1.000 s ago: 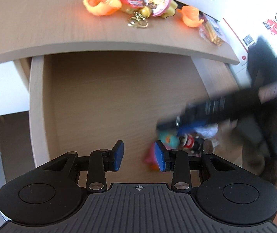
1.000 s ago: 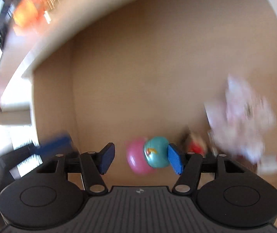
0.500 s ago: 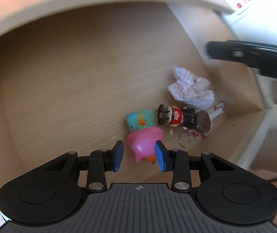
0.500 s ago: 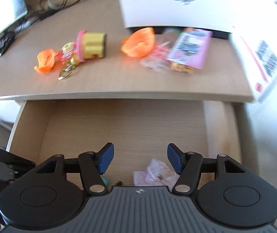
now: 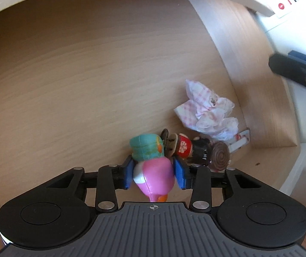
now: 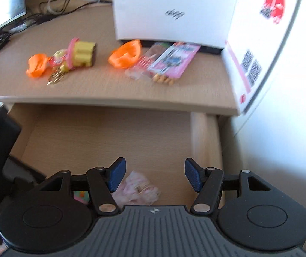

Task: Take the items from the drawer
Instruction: 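Lift the bird toy with left tool while right tool grasps pink checked tissue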

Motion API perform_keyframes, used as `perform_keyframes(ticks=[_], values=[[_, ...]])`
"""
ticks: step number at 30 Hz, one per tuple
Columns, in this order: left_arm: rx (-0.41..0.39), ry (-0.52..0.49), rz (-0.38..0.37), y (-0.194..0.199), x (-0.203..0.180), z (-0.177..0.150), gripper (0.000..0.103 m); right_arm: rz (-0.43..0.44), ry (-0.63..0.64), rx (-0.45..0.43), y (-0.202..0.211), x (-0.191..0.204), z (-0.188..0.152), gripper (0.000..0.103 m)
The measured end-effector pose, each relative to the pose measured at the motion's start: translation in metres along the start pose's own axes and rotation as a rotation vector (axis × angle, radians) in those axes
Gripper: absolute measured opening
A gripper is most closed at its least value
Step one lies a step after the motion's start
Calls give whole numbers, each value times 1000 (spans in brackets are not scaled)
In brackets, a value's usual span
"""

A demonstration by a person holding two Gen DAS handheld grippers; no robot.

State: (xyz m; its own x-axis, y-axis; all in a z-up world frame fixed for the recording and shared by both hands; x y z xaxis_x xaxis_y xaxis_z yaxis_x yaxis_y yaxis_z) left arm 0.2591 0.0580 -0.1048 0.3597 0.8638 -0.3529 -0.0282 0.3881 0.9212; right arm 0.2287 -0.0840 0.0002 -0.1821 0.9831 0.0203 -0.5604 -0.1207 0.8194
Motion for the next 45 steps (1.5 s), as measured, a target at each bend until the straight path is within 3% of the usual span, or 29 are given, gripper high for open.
perform_keyframes(ticks=[4, 8, 11, 13, 17, 19, 22, 25, 26, 27, 35, 40, 42, 45], values=[[-42, 36, -10, 21, 2, -5, 41, -16, -47, -27, -1, -10, 7, 65], [-149, 116, -9, 58, 20, -23, 41, 60, -89, 15, -4, -13, 10, 65], [-223, 181, 4, 82, 38, -41, 40, 168, -122, 130, -14, -10, 8, 65], [-268, 213, 24, 98, 48, -50, 40, 205, -109, 265, -30, -3, 0, 65], [-352, 259, 24, 117, 59, -66, 40, 142, 12, 477, -59, 16, -24, 65], [-375, 279, 17, 126, 66, -73, 40, 111, 45, 541, -70, 21, -33, 65], [-389, 304, 16, 130, 65, -78, 40, 69, 2, 619, -89, 18, -42, 65], [-397, 325, 12, 130, 64, -87, 40, 34, -49, 689, -106, 13, -50, 56], [-398, 332, 11, 131, 65, -91, 40, 19, -39, 689, -108, 13, -50, 47], [-398, 338, 11, 132, 67, -94, 40, 9, -26, 688, -110, 15, -49, 45], [-383, 391, 34, 133, 77, -108, 40, 212, -8, 514, -105, 61, -14, 45], [-403, 423, 56, 139, 83, -117, 40, 357, 28, 358, -71, 76, 17, 46], [-414, 424, 62, 138, 83, -116, 40, 372, 41, 301, -56, 69, 29, 55], [-422, 421, 73, 137, 80, -113, 40, 293, 63, 264, -48, 46, 32, 56]])
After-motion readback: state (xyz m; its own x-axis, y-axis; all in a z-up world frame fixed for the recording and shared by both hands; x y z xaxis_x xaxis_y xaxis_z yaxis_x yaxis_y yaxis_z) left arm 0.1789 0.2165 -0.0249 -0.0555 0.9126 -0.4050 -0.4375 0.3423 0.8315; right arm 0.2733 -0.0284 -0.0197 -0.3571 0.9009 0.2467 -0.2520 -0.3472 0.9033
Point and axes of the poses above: each gripper's, at about its wrist camera, not at the fingertips, and y roughly against the way its jaws point, x to its left, z to its top, the point moved 3 cm from there along -y, roughly the way its jaws point, and after that the axes turned 5 degrees about -y, right-handed, at the moved point
